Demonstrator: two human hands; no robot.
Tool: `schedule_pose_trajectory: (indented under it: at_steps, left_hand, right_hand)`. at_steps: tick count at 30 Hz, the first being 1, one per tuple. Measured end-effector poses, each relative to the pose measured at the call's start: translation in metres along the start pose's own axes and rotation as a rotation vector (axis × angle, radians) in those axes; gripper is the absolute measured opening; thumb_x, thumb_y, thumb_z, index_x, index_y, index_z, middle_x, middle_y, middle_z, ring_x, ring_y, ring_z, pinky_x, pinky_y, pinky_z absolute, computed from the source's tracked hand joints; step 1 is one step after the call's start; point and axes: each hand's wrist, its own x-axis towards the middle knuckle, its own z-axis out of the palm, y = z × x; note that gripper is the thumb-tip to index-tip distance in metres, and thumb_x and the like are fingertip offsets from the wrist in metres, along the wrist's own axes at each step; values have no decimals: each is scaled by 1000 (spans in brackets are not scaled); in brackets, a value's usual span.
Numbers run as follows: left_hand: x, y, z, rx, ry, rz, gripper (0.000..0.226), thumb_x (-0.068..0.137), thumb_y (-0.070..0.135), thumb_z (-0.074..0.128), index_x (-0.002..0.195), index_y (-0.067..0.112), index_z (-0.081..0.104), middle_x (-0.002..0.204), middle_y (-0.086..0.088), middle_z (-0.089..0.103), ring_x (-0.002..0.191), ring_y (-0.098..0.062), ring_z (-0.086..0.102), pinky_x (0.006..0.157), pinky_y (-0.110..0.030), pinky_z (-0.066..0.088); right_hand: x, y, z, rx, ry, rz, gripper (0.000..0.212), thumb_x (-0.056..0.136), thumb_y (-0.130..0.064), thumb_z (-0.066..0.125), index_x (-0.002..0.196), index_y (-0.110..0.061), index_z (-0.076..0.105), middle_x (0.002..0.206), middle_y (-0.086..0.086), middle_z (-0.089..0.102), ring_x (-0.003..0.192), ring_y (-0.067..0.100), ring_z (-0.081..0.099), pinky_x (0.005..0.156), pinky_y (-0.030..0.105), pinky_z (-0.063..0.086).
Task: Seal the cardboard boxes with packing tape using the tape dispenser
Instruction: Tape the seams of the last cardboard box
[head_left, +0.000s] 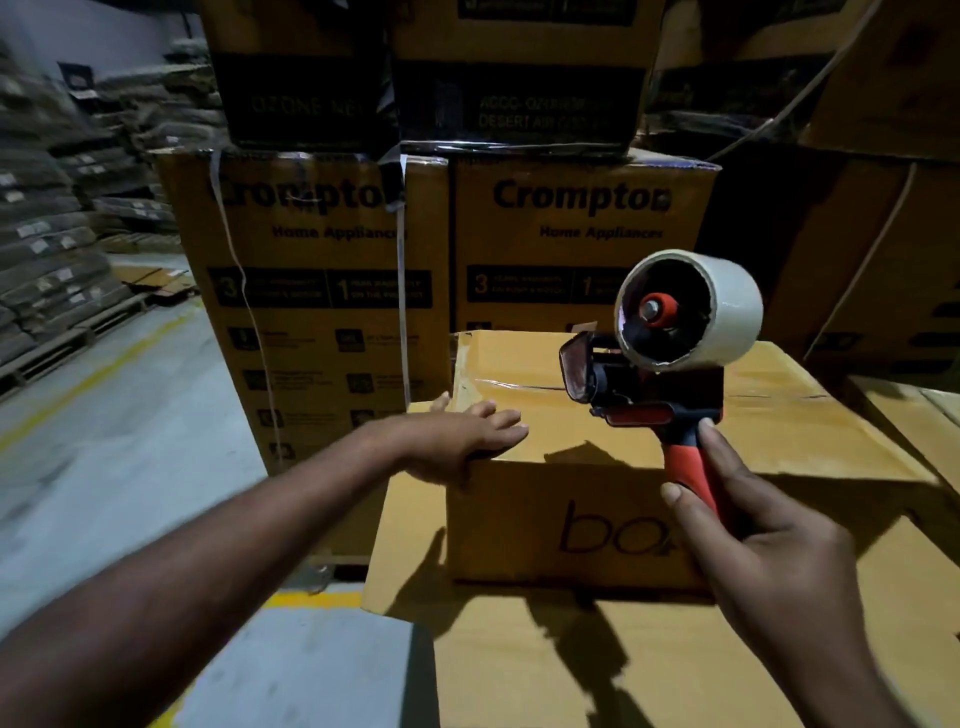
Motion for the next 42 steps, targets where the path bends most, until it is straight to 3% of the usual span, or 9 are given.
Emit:
schedule_pose_trajectory:
  at_steps: [5, 9, 12, 18, 21, 25, 32, 38, 42]
  left_hand:
    - [1, 18, 45, -612, 594, -110, 67, 93, 55, 59, 152, 30, 40, 164, 19, 11, 150, 1, -1, 123, -44, 9]
    - [19, 33, 66, -904, 938, -282, 57, 101, 51, 50, 149, 21, 48, 163, 14, 25, 150, -2, 19, 112, -16, 31]
    - [20, 33, 64, -1075, 866, -362, 57, 105, 41, 45, 158, 24, 29, 166, 13, 14, 147, 6, 13, 112, -5, 21]
    - [15, 26, 59, -1524, 715, -444, 90, 80, 82, 45, 157, 40, 27, 163, 8, 30, 145, -12, 36, 120, -47, 32]
    - [13, 16, 33, -1315, 651, -546, 66, 92, 79, 34, 138, 37, 58, 137, 4, 63, 124, -14, 59, 107, -47, 47]
    - [40, -2, -6, -868, 691, -676, 60, 104, 57, 34, 156, 25, 34, 159, -1, 38, 144, -23, 38, 114, -44, 34]
    - [113, -38, -15, -746, 393, -669, 79, 103, 39, 52, 162, 16, 5, 169, 0, -4, 152, -31, 21, 121, -47, 29]
    - [130, -62, -27, -867, 423, -673, 85, 100, 37, 58, 162, 18, 2, 169, -3, -1, 153, -31, 15, 119, -45, 28]
    - [140, -67, -34, -977, 492, -732, 76, 102, 31, 57, 161, 15, 13, 164, -11, 26, 146, -33, 33, 113, -45, 40]
  right_hand:
    - [39, 20, 51, 122, 23, 9, 61, 78, -37, 72, 135, -44, 50, 128, -30, 50, 107, 5, 64, 83, 41, 60]
    - [65, 36, 82, 189, -18, -10, 59, 84, -29, 73, 139, -34, 50, 126, -31, 51, 102, -16, 57, 81, 21, 57]
    - [80, 47, 98, 272, -48, -15, 57, 88, -18, 71, 140, -22, 51, 125, -23, 54, 82, -18, 62, 62, 10, 53]
    - [105, 62, 112, 307, -137, -35, 58, 88, -19, 71, 141, -28, 49, 121, -28, 53, 84, -8, 67, 58, 22, 58]
    - [110, 72, 115, 320, -162, -11, 59, 88, -24, 71, 142, -34, 49, 119, -26, 58, 85, 11, 72, 63, 35, 62]
    - [110, 79, 117, 370, -156, 31, 60, 87, -23, 71, 141, -35, 48, 128, -16, 60, 77, 21, 73, 62, 42, 62]
    - [110, 82, 116, 343, -155, 57, 63, 87, -17, 70, 141, -37, 45, 94, -47, 59, 69, 24, 71, 59, 46, 61]
    - [106, 83, 119, 311, -132, 27, 63, 83, -28, 69, 140, -39, 46, 100, -50, 57, 80, 7, 70, 62, 33, 61]
    - [106, 80, 121, 315, -107, 54, 62, 83, -27, 70, 138, -42, 47, 94, -47, 59, 75, 9, 71, 63, 35, 62]
